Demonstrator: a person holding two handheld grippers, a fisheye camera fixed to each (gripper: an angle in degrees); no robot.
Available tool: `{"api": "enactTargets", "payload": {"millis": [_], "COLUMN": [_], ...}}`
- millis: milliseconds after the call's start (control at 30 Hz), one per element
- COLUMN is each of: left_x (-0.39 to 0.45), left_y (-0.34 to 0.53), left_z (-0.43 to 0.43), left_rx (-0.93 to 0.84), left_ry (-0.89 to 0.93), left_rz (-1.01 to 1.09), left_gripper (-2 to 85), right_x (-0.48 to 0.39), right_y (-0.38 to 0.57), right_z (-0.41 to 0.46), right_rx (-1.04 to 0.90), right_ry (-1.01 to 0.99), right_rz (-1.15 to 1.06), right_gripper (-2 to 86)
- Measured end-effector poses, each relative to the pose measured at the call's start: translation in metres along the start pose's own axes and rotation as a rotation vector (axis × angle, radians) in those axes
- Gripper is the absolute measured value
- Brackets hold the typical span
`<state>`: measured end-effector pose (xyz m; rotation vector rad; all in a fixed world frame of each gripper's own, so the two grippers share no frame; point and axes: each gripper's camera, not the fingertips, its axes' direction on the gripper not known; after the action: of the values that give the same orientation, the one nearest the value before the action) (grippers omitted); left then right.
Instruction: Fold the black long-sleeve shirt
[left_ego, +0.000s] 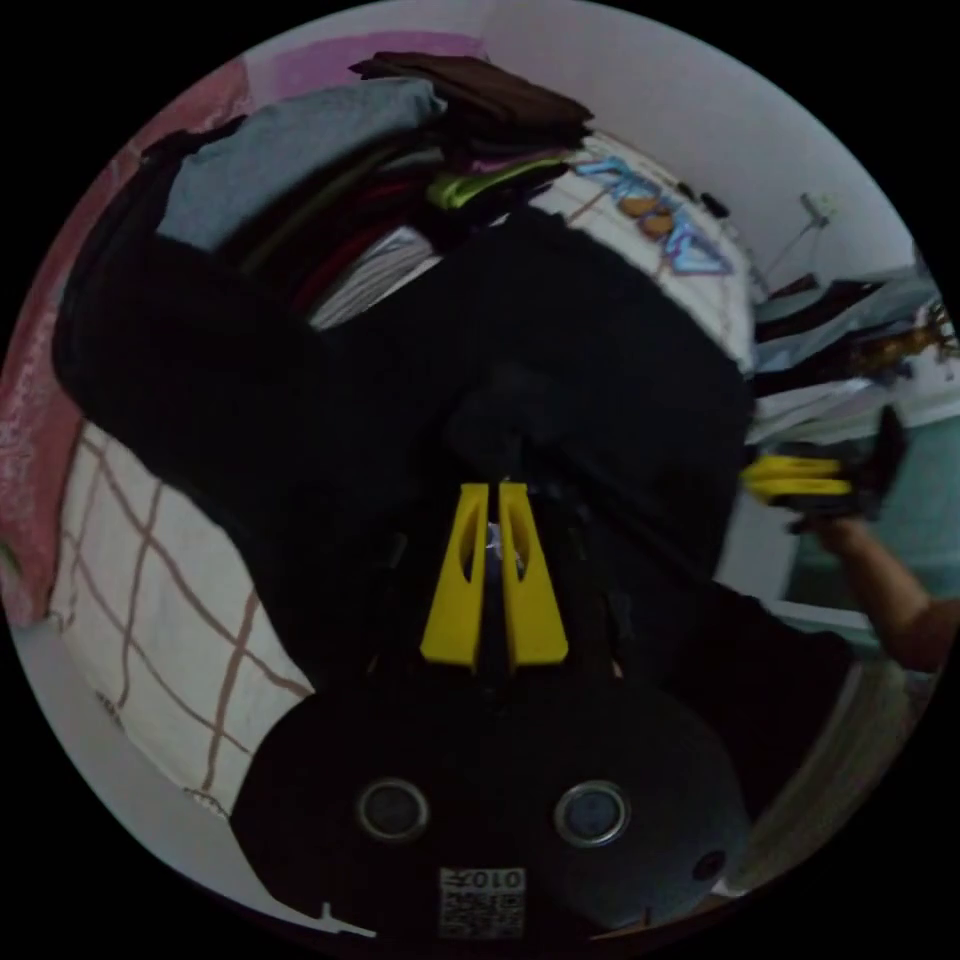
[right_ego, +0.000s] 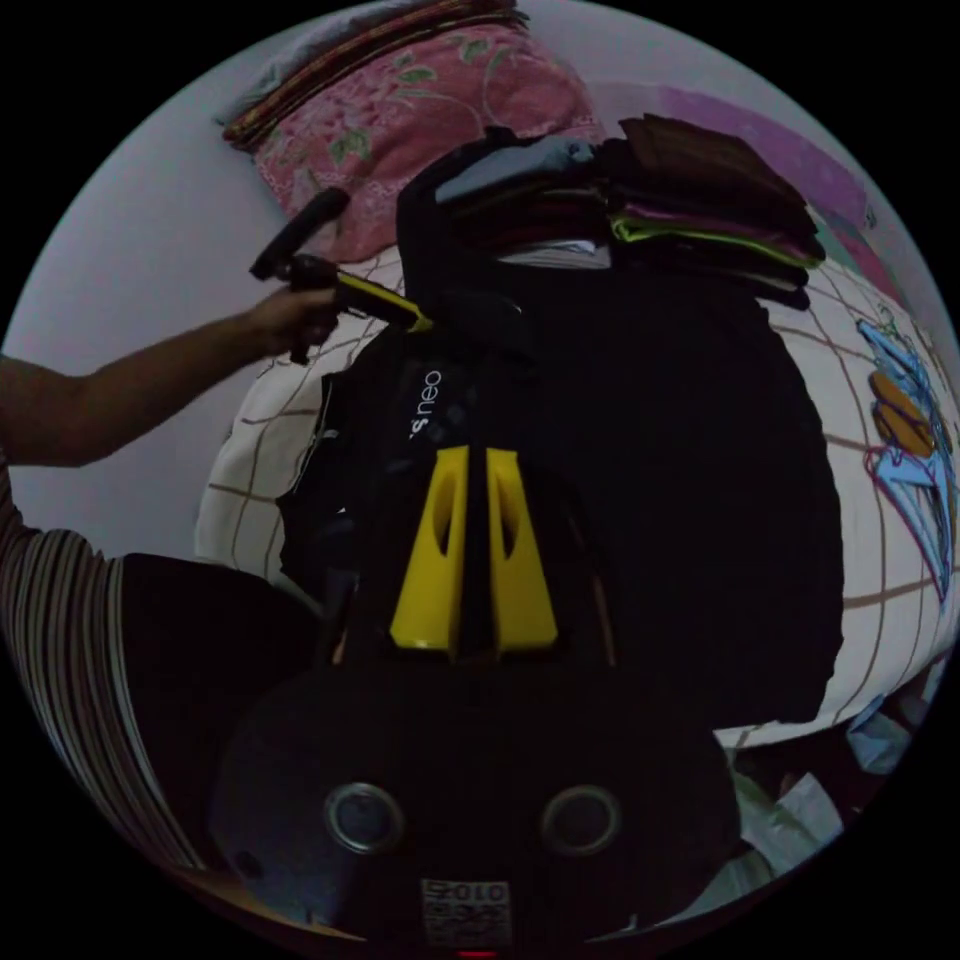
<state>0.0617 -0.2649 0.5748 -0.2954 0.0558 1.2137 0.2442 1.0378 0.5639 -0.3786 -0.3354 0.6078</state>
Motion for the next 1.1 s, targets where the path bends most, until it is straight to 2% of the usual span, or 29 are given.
{"api": "enactTargets", "payload": {"millis": [167, 300, 400, 567, 633, 733, 800, 867, 1000, 1067, 1100], "left_x": [-0.001, -0.004, -0.02, -0.05, -0.05, -0.043, -0.032, -0.012, 0.025, 0.05, 0.056], "left_y": [-0.064, -0.107, -0.134, -0.156, -0.163, -0.178, -0.192, -0.206, -0.217, -0.205, -0.199], "left_z": [-0.053, -0.066, -0.058, -0.033, -0.022, -0.007, -0.003, -0.009, -0.025, -0.037, -0.038], "left_rx": [-0.056, -0.03, -0.005, 0.152, 0.167, 0.149, 0.134, 0.196, 0.26, 0.274, 0.277], "left_ry": [0.149, 0.265, 0.442, 0.877, 0.918, 0.823, 0.716, 0.54, 0.394, 0.226, 0.196], "left_rz": [0.126, 0.107, 0.009, -0.281, -0.346, -0.413, -0.359, -0.259, -0.065, 0.045, 0.074], "left_gripper": [0.5, 0.5, 0.6, 1.2, 1.7, 3.3, 4.7, 6.5, 7.6, 7.6, 7.5], "right_x": [-0.006, -0.003, 0.0, 0.011, 0.018, 0.026, 0.031, 0.036, 0.048, 0.05, 0.049], "right_y": [-0.03, -0.051, -0.056, -0.06, -0.066, -0.076, -0.08, -0.085, -0.095, -0.099, -0.101], "right_z": [-0.011, -0.019, -0.023, -0.025, -0.026, -0.028, -0.03, -0.03, -0.021, -0.01, -0.003], "right_rx": [0.073, 0.103, 0.105, 0.11, 0.113, 0.113, 0.111, 0.095, 0.036, -0.02, -0.052], "right_ry": [0.084, 0.045, 0.05, 0.066, 0.034, 0.031, 0.037, 0.042, 0.05, 0.056, 0.059], "right_rz": [-0.059, -0.052, -0.025, 0.046, 0.067, 0.079, 0.081, 0.084, 0.094, 0.082, 0.066], "right_gripper": [9.0, 9.4, 9.8, 10.9, 10.9, 10.7, 10.6, 10.6, 10.7, 10.8, 10.9]}}
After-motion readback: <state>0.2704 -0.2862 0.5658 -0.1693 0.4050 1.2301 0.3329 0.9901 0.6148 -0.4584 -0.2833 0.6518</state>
